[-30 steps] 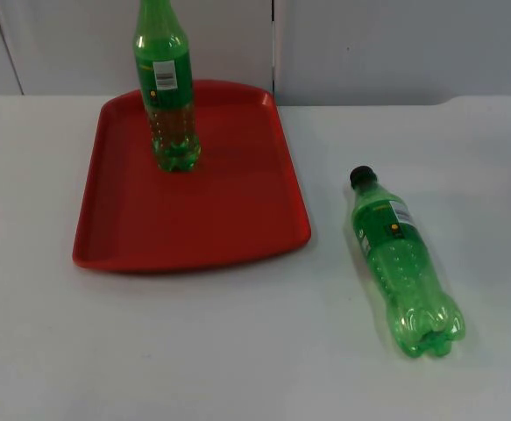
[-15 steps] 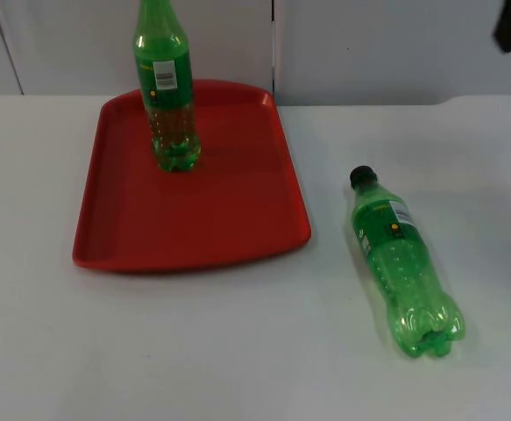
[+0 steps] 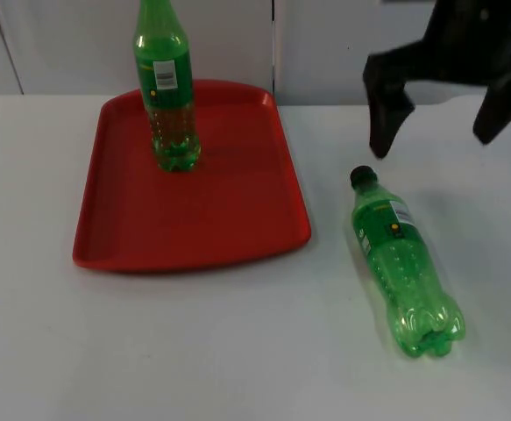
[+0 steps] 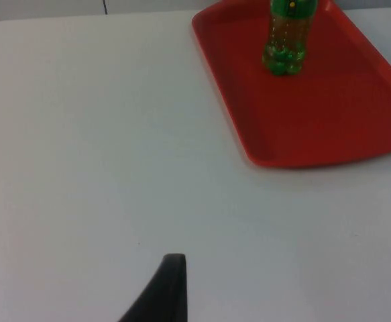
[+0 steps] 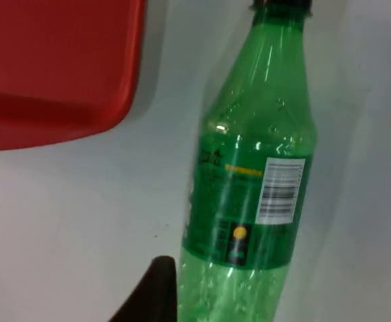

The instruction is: Place the bottle upright on the tray.

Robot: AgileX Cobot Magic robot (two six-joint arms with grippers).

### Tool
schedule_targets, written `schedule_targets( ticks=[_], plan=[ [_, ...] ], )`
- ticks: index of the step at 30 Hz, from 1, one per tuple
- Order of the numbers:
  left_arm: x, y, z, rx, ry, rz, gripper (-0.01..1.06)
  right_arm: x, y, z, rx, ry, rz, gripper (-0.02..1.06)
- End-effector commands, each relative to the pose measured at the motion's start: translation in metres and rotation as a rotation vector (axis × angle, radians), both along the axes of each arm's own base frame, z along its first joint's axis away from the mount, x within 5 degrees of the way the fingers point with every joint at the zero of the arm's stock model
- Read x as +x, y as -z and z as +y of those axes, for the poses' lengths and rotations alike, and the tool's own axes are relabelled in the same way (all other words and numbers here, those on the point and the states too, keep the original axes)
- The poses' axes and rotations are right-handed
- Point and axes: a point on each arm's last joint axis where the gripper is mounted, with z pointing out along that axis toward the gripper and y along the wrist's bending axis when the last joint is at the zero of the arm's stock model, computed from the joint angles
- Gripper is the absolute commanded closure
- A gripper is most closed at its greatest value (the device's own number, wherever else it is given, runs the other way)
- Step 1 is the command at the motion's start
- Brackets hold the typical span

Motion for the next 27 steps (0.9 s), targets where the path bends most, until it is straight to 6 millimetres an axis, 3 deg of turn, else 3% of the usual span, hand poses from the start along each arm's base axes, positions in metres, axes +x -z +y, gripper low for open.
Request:
schedule_targets(
  ticks=[1, 9, 17, 27],
  plan=[
    [0.0, 0.0, -0.001, -0.013, 0.006, -0.008, 0.0, 0.005, 0.017, 0.005, -0.02, 0.023, 0.002, 0.03],
    [0.0, 0.0, -0.001, -0.013, 0.006, -0.008, 0.0, 0.01, 0.042, 0.008, 0.003, 0.072, -0.011, 0.06],
    [0.0, 0.0, -0.001, -0.013, 0.006, -0.008, 0.0, 0.002, 0.067, 0.02, 0.017, 0.071, -0.03, 0.06],
    [0.0, 0.0, -0.001, -0.013, 0.006, -0.008, 0.0, 0.01, 0.097, 0.022, 0.011, 0.138, -0.057, 0.06]
  ],
)
